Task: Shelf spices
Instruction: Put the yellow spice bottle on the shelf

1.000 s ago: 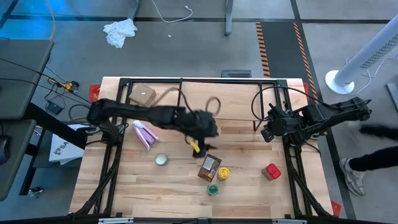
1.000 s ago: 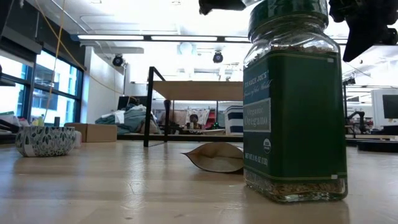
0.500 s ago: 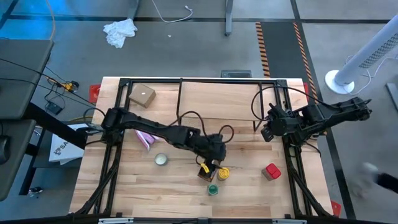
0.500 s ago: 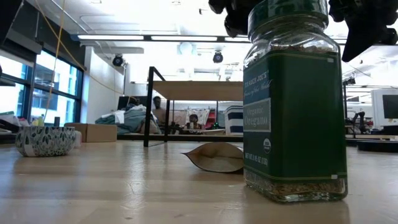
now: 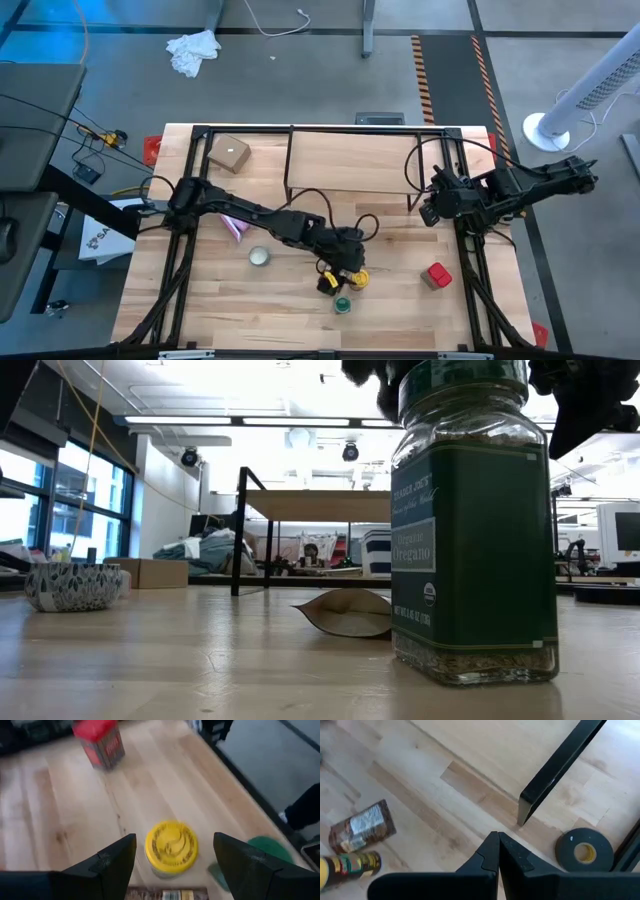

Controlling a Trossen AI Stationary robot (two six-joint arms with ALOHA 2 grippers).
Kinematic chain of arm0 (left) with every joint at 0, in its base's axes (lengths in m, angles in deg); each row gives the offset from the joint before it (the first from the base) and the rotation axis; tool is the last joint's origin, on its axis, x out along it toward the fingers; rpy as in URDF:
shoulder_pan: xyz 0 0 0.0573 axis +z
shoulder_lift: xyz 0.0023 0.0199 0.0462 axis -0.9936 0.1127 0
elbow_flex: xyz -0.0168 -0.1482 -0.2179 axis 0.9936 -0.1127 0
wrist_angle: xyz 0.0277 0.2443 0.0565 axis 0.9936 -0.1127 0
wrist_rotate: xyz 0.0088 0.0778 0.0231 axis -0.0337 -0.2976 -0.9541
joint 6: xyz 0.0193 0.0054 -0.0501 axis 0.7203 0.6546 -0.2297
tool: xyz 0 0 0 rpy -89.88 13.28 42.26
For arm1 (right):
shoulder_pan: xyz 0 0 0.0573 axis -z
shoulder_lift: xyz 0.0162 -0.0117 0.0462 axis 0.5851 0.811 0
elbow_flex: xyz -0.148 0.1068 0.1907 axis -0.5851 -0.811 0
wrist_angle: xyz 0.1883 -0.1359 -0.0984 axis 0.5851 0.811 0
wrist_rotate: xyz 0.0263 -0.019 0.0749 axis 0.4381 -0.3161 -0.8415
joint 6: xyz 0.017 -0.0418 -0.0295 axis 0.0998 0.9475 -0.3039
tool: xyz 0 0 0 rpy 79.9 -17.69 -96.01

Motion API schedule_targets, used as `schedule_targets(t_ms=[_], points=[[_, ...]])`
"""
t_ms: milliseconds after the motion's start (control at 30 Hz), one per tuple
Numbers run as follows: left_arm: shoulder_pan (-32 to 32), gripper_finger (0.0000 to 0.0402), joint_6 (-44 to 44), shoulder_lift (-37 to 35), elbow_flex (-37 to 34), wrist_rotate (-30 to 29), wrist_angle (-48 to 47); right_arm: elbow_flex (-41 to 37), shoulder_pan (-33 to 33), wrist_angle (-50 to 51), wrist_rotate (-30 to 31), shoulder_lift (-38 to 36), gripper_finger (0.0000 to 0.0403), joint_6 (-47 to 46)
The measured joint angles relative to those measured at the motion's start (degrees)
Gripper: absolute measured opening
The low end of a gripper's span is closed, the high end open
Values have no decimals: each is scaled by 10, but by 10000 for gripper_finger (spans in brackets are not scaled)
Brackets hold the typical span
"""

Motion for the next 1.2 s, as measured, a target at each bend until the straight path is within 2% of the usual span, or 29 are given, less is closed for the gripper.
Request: schedule_targets(t_ms=[167,300,500,667,1000,1200], points=[[0,265,-20,39,8,1,17,0,0,0,10,0,0,-13],[-1,265,-25,43,16,-2,31,0,0,0,10,1,0,-17],[-8,265,-3,49,15,3,4,0,0,0,13,1,0,-26],[-18,265,3,57,15,-43,11,0,0,0,16,1,0,-26],[-20,265,-19,83,15,-67,12,0,0,0,18,1,0,-26],[-20,256,-19,83,15,-56,36,0,0,0,22,1,0,-26]])
